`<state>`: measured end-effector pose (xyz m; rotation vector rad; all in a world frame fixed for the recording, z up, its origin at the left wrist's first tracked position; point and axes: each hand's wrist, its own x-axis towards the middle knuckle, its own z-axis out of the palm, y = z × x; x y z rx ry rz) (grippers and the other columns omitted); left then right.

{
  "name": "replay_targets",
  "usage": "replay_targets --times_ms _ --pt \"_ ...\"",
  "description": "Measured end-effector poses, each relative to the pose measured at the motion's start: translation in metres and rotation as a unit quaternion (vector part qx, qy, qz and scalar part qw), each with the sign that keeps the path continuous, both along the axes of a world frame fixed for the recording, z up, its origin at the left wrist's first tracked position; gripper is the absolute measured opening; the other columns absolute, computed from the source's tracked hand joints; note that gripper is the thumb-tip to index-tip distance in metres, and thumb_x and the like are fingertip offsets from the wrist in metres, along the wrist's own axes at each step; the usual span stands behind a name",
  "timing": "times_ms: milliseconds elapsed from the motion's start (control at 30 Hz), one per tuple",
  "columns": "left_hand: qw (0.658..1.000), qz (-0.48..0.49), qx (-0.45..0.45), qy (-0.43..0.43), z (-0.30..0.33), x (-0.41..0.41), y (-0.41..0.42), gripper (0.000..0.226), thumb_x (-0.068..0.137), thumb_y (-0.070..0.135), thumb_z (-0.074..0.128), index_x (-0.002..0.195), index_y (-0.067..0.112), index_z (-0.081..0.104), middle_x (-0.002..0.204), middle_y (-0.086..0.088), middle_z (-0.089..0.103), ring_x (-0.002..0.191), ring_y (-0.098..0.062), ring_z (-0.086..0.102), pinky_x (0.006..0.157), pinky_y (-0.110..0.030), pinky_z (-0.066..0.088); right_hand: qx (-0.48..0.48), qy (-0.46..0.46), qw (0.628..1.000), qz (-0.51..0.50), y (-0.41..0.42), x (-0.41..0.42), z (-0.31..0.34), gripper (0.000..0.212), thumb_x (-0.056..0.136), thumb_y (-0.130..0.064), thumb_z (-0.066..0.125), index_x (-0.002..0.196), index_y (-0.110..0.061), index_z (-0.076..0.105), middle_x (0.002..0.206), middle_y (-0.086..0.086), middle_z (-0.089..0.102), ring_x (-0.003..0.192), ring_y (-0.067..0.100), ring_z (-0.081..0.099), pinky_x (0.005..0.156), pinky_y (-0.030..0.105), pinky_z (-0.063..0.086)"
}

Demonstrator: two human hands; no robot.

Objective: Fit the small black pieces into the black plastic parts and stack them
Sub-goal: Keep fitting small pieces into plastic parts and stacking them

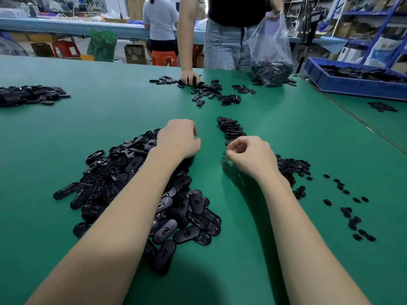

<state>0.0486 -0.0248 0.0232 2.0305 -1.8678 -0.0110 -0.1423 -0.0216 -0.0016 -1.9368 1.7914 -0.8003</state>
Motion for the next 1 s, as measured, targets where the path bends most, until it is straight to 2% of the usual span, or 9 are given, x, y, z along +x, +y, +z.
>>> replay_targets --times_ms 133,267,400,533,600,700,800,900,1000 --pt "0.991 0.053 0.058 -0.109 0.006 0.0 -0.021 0.026 0.093 0.026 0.057 0.115 0.012 0.062 0.12 -0.013 0.062 0.121 -0.031 0.049 0.093 -0.038 0.039 0.016 0.0 1.0 0.014 0.0 0.004 -0.003 0.004 0.084 -0.034 0.068 0.081 -0.034 0.071 0.077 -0.022 0.066 0.085 0.009 0.064 0.071 0.026 0.046" --pt "0.992 0.075 0.089 -0.043 0.002 0.004 -0.026 0.018 0.082 0.015 0.06 0.099 0.013 0.066 0.109 -0.011 0.066 0.102 -0.03 0.054 0.096 -0.04 0.038 0.017 0.002 0.999 0.029 0.0 0.005 -0.005 0.004 0.085 -0.035 0.069 0.082 -0.034 0.072 0.078 -0.022 0.066 0.085 0.008 0.064 0.069 0.025 0.045" --pt "0.995 0.075 0.063 -0.033 -0.001 0.007 -0.028 0.029 0.081 0.011 0.061 0.108 0.019 0.07 0.111 -0.007 0.067 0.111 -0.029 0.058 0.099 -0.039 0.038 0.015 -0.001 0.999 0.038 0.001 0.007 -0.004 0.005 0.085 -0.036 0.07 0.081 -0.033 0.072 0.076 -0.023 0.065 0.083 0.006 0.062 0.062 0.02 0.04" --pt "0.998 0.063 0.009 -0.025 0.005 0.004 -0.024 0.025 0.086 0.014 0.066 0.107 0.026 0.071 0.109 -0.002 0.07 0.114 -0.025 0.058 0.098 -0.037 0.036 0.016 -0.017 0.999 0.047 0.001 0.006 -0.004 0.006 0.085 -0.035 0.07 0.08 -0.033 0.072 0.076 -0.021 0.066 0.083 0.004 0.063 0.071 0.026 0.047" --pt "0.998 0.044 -0.033 0.012 0.009 -0.004 -0.016 0.019 0.087 0.025 0.068 0.106 0.031 0.071 0.106 0.004 0.072 0.112 -0.021 0.06 0.097 -0.035 0.038 0.014 -0.051 0.997 0.048 0.0 0.005 -0.002 0.003 0.084 -0.035 0.073 0.084 -0.032 0.073 0.075 -0.018 0.068 0.08 0.002 0.064 0.073 0.026 0.05" --pt "0.986 0.012 -0.057 0.156 0.012 -0.02 0.001 0.012 0.082 0.038 0.073 0.093 0.035 0.071 0.091 0.013 0.072 0.094 -0.011 0.065 0.084 -0.028 0.047 0.039 -0.153 0.984 0.087 0.003 0.006 0.003 0.02 0.081 -0.037 0.082 0.097 -0.032 0.071 0.081 -0.013 0.073 0.069 -0.001 0.064 0.069 0.019 0.051" --pt "0.959 -0.024 -0.059 0.276 0.01 -0.036 0.014 0.008 0.078 0.04 0.076 0.082 0.035 0.071 0.081 0.015 0.071 0.083 -0.003 0.066 0.075 -0.021 0.049 0.061 -0.237 0.962 0.121 0.007 0.005 0.009 0.024 0.082 -0.028 0.083 0.102 -0.025 0.072 0.084 -0.008 0.076 0.07 0.008 0.064 0.074 0.03 0.054" --pt "0.939 -0.045 -0.068 0.333 0.005 -0.046 0.021 0.008 0.081 0.04 0.075 0.081 0.033 0.072 0.079 0.012 0.07 0.075 0.005 0.063 0.067 -0.014 0.045 0.052 -0.234 0.963 0.124 0.009 -0.003 0.015 0.007 0.087 -0.017 0.078 0.093 -0.015 0.075 0.072 -0.005 0.071 0.059 0.007 0.055 0.062 0.02 0.047" --pt "0.921 -0.081 -0.042 0.378 -0.002 -0.044 0.026 0.008 0.087 0.036 0.071 0.094 0.032 0.073 0.086 0.009 0.071 0.071 -0.006 0.065 0.071 -0.024 0.051 0.104 -0.212 0.964 0.124 0.012 -0.017 0.023 0.005 0.09 -0.017 0.074 0.09 -0.022 0.075 0.078 -0.003 0.068 0.055 0.008 0.049 0.048 0.013 0.037"
